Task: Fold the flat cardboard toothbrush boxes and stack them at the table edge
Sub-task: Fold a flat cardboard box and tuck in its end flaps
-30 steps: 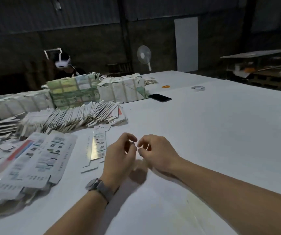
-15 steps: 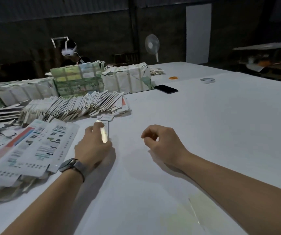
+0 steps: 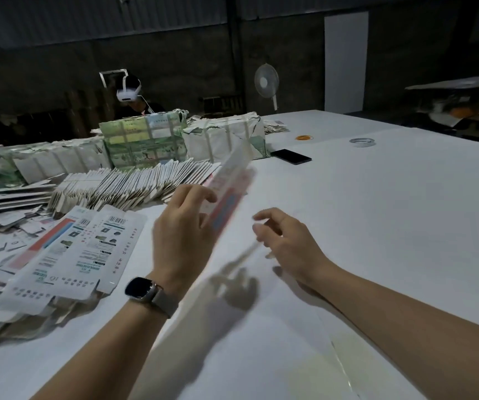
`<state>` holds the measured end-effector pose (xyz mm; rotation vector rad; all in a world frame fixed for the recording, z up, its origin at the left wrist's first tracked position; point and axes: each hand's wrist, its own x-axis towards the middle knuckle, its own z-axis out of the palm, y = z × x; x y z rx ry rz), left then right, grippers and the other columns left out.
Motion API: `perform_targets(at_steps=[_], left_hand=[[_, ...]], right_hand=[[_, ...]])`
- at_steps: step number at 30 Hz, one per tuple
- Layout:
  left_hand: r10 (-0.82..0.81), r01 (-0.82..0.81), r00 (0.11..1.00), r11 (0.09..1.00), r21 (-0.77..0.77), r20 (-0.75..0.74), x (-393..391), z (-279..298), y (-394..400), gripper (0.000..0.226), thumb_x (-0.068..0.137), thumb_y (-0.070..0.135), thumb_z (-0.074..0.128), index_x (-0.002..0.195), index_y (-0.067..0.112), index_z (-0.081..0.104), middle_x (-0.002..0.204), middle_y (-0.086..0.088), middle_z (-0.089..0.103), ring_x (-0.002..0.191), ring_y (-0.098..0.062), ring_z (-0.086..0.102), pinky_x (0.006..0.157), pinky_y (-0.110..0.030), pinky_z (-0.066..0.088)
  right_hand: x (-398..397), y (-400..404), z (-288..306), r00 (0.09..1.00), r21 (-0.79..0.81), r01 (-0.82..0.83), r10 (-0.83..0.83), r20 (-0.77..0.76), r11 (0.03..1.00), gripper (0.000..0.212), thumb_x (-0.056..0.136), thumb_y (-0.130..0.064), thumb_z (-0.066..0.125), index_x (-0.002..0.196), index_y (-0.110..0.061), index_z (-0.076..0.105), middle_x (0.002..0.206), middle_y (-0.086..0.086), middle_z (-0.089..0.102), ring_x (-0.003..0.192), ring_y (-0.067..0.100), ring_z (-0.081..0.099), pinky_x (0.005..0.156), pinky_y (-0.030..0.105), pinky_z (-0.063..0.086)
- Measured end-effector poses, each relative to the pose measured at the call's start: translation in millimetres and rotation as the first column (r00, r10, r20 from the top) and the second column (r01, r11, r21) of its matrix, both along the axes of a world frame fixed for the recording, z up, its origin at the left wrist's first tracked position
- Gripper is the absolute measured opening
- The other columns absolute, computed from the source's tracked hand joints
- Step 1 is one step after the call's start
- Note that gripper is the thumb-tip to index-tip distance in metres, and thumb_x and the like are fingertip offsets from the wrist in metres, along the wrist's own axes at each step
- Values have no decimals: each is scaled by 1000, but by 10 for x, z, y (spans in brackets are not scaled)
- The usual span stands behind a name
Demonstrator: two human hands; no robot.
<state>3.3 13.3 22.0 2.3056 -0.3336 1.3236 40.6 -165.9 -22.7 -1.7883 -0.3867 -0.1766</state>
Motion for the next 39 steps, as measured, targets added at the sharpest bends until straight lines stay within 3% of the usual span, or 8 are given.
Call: perform_targets(at_steps=[3,7,13,18,21,27,34,39], left_hand=[[-334,253,934,868,-427,-127,-50,-150,-298,32,76,5,49,94,30,58,109,-2,63,86,-22,65,68,-46,58],[-571,238,759,690,-684,-312,-55,-428,-495,23,91,16,59,103,34,54,116,1,65,83,-22,71,56,-22,52],[-664,233,676,604,-762,-319,1,-453,-446,32,82,41,61,112,31,53,121,-3,57,98,-23,68,71,-25,56],[-707,265,648,558,-787,-283,-4,-458,-424,38,94,33,68,125,33,45,122,6,59,90,-7,73,67,-18,57],[-719,261,613,575,-775,-327,23,-453,-411,44,96,33,66,134,34,46,119,2,66,95,-5,73,70,-17,57],[-719,236,577,602,-763,-389,34,-466,-414,26,99,30,63,124,36,57,114,7,73,102,-11,73,78,-28,61],[-677,186,596,639,-746,-431,35,-460,-418,32,105,33,49,134,46,40,105,5,68,88,-2,74,59,-20,57],[-672,210,589,664,-718,-449,11,-480,-448,37,106,33,47,139,47,38,98,21,70,88,-3,74,61,-19,58]], right_hand=[[15,-2,49,994,199,11,10,-105,980,31,91,-54,56,109,-28,61,89,-8,72,75,6,67,66,27,53],[20,-49,74,989,267,5,35,-144,964,11,103,-32,51,105,-28,61,105,-1,75,87,15,75,76,28,61],[-54,9,87,984,286,-112,146,-98,952,26,103,-40,45,124,-28,54,121,-3,69,104,15,71,88,28,59],[-88,1,103,977,295,-147,186,-107,944,21,104,-38,41,113,-32,59,96,-18,76,91,7,73,69,18,57],[-94,27,102,977,267,-156,188,-99,951,34,94,-56,40,121,-42,52,113,-15,70,100,13,72,79,25,60],[-53,-57,96,948,408,-133,237,-214,903,47,79,-73,36,107,-43,60,95,-12,77,90,15,75,66,23,59],[28,-110,82,928,457,-86,239,-288,885,62,73,-79,30,109,-42,64,103,-6,77,95,22,75,81,42,61],[47,-139,85,906,472,-135,302,-298,871,57,74,-77,32,111,-44,62,103,-8,77,96,21,75,76,38,62]])
